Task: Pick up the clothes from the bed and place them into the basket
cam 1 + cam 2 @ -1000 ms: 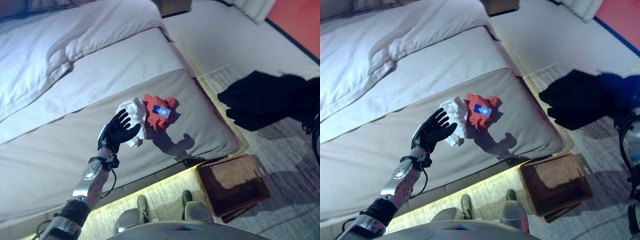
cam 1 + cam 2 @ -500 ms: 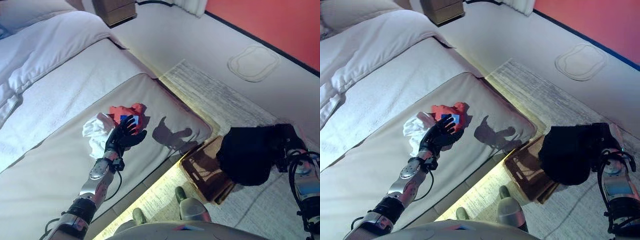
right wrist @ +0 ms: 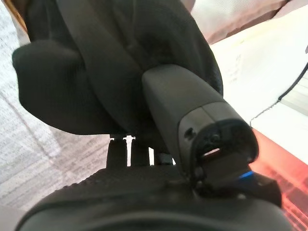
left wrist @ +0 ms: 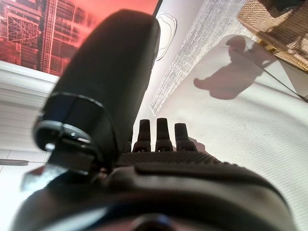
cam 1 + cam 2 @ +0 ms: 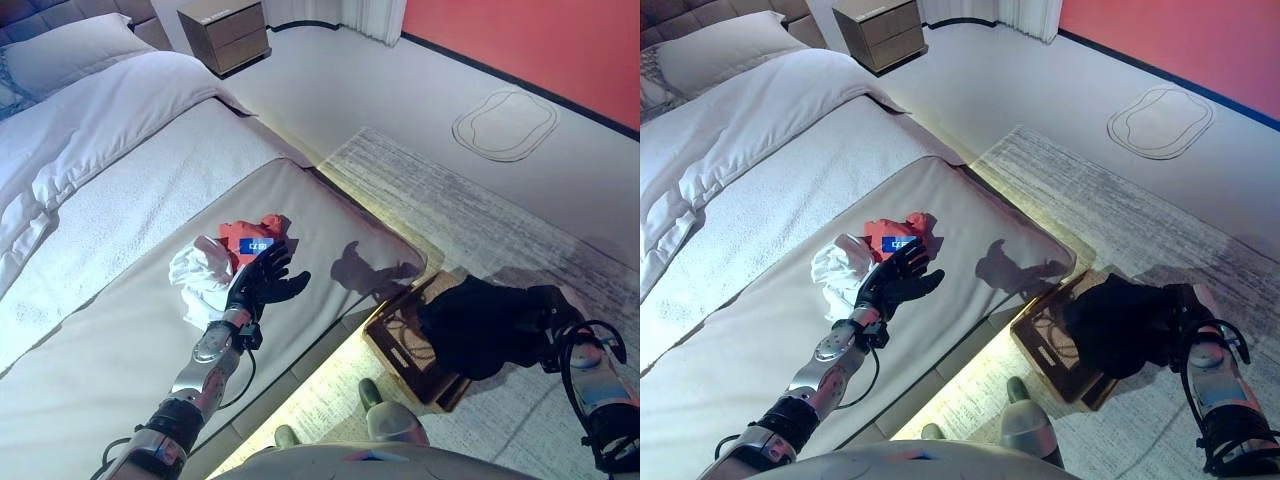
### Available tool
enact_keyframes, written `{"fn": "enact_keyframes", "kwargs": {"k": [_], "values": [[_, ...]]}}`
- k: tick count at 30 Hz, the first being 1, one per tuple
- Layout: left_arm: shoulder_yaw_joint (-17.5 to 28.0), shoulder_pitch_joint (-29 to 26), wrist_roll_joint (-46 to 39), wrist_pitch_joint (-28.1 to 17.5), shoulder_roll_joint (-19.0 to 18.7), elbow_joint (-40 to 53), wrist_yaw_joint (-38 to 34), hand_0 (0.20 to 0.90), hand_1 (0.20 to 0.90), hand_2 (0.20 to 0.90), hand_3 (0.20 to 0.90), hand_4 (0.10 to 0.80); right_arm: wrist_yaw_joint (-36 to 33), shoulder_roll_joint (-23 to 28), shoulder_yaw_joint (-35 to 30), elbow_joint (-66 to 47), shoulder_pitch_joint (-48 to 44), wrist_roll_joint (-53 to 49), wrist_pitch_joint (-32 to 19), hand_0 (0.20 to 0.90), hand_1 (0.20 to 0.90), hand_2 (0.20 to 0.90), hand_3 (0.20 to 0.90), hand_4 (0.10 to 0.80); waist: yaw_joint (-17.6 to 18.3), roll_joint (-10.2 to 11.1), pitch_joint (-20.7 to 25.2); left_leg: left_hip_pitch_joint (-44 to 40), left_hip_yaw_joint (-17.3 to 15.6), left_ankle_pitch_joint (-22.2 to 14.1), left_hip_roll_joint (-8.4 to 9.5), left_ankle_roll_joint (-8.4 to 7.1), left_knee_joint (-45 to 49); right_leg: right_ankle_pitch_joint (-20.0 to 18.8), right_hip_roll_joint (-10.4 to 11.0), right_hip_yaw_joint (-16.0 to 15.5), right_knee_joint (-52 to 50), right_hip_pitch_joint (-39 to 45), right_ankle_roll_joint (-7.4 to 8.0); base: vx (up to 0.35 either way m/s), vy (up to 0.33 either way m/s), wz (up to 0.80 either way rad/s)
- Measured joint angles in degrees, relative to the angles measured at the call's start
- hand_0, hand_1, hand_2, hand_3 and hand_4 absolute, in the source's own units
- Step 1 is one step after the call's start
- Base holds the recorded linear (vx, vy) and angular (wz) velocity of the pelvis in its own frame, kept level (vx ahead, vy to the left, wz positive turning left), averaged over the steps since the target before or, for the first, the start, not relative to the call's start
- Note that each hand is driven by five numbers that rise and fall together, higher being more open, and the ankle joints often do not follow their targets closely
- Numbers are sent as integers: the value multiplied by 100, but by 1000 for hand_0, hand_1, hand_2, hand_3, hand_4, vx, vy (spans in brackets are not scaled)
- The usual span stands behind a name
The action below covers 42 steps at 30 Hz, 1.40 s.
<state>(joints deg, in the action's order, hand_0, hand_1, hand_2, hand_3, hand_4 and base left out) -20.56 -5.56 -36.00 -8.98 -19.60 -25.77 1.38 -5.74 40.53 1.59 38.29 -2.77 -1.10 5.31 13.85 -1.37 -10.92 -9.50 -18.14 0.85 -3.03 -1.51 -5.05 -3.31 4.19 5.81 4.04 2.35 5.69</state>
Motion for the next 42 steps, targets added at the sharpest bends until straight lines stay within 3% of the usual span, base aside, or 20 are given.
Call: {"fn": "enact_keyframes", "kwargs": {"k": [1, 2, 3, 32, 36, 42], "values": [[0, 0, 0, 0, -4, -34, 39, 900, 900, 900, 900, 800, -14, -25, 75, 28, -6, 5, -6, 300, 300, 300, 200, 100, -6, -1, 0, 1, 2, 2, 0, 0, 0, 0, 1, -5, 0, 1, 0, 0, 0, 0], [0, 0, 0, 0, -4, -53, 45, 900, 900, 900, 900, 800, -15, -31, 149, 29, -9, 7, -16, 460, 460, 460, 387, 287, -7, -1, 0, 1, 3, 2, 0, 0, 0, 0, 2, -5, 1, 1, 0, 5, -33, 1], [0, 3, 0, 0, -5, -57, 53, 900, 900, 900, 900, 800, -16, -59, 176, 29, -9, 8, -19, 900, 900, 900, 900, 800, -8, -1, 0, 3, 3, 2, 0, 0, 0, 0, 3, -6, 1, 1, 0, 8, -32, 0], [22, 121, -7, -7, -20, -62, 220, 900, 900, 900, 900, 800, -551, -147, 367, -378, -28, 181, -141, 900, 900, 900, 900, 800, -285, -42, 13, 33, 236, 49, -4, -9, -2, -49, 18, -197, 114, 121, -4, 12, -2, 3], [34, 139, 18, -27, 50, -78, 110, 900, 900, 900, 900, 800, -774, -145, 579, -445, -269, 168, -130, 900, 900, 900, 900, 800, -505, -48, 15, 138, 595, 159, -5, -17, -1, -46, 42, -516, 118, 204, -7, 90, -34, 39], [66, 231, 308, -261, -6, -96, 185, 900, 900, 900, 900, 800, -812, -143, 1170, -423, -1421, 165, -128, 900, 900, 900, 900, 800, -1047, -170, -17, 387, 1031, 332, 14, -18, 2, -43, 81, -921, 117, 171, -10, 10, 10, 38]]}}
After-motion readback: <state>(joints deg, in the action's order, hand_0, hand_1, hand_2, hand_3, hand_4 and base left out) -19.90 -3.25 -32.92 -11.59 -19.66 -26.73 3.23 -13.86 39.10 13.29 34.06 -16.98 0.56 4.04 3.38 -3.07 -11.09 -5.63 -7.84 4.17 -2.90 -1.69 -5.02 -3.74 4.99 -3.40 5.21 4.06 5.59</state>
